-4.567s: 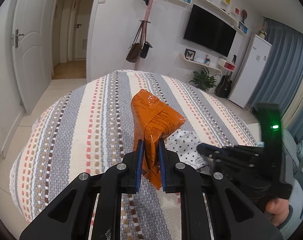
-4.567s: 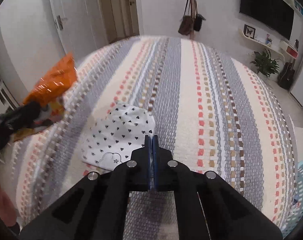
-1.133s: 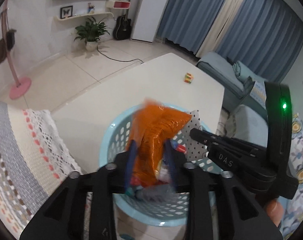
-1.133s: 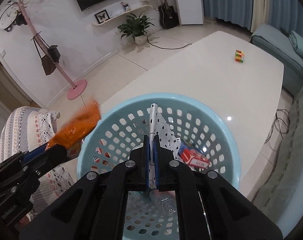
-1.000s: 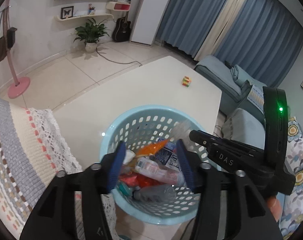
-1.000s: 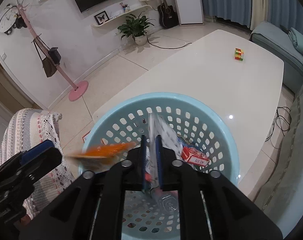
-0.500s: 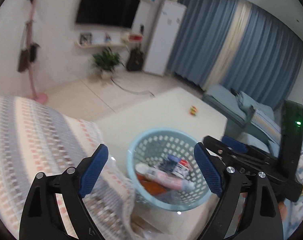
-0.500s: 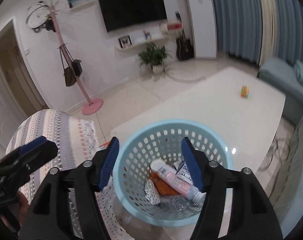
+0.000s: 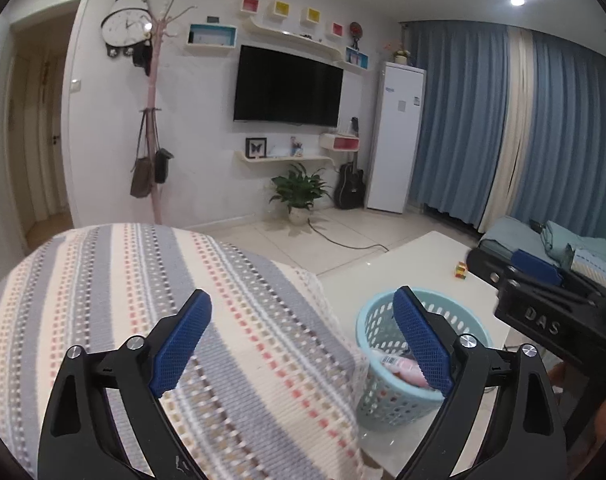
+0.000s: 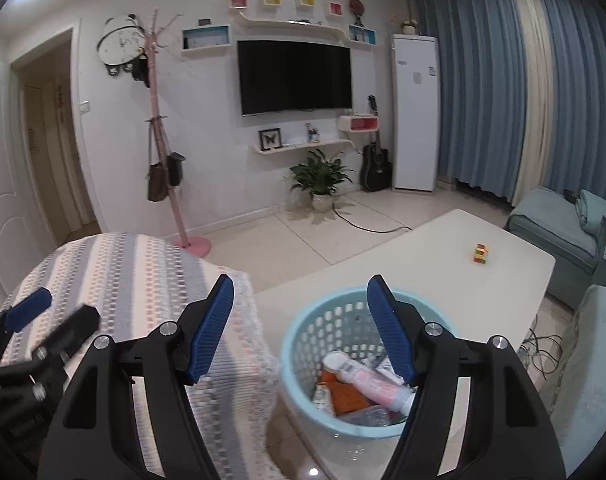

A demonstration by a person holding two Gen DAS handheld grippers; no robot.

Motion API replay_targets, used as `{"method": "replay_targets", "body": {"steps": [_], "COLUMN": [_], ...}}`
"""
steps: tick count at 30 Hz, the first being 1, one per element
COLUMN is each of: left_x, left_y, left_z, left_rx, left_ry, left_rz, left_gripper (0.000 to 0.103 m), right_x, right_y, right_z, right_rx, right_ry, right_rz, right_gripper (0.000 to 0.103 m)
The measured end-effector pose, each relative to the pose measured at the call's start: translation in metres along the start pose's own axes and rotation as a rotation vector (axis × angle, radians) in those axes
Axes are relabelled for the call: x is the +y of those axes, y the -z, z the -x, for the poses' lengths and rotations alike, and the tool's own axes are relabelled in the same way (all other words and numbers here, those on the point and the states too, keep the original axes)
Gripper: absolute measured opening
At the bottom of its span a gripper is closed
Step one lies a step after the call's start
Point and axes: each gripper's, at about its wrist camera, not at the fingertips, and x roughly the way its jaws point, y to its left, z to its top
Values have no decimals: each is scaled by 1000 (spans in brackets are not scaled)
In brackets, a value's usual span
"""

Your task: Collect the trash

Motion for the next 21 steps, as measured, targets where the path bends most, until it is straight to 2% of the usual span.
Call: {"method": "replay_targets", "body": {"steps": [7,13,21], "left_x": [20,33,37], "left_y": [11,20,32], "left_z": [30,44,60], "left_rx": [-41,-57,-58], "left_ry": [-86,-110,-111], "left_rz": [43,81,79], "left_gripper": [92,92,93], "right_x": [30,46,57], "right_y": [4,10,20], "right_z": [20,31,43], "right_rx": [-30,-46,-58], "right_ry": [-10,8,34], "right_rz": [33,66,80], "right_gripper": [66,66,66]}}
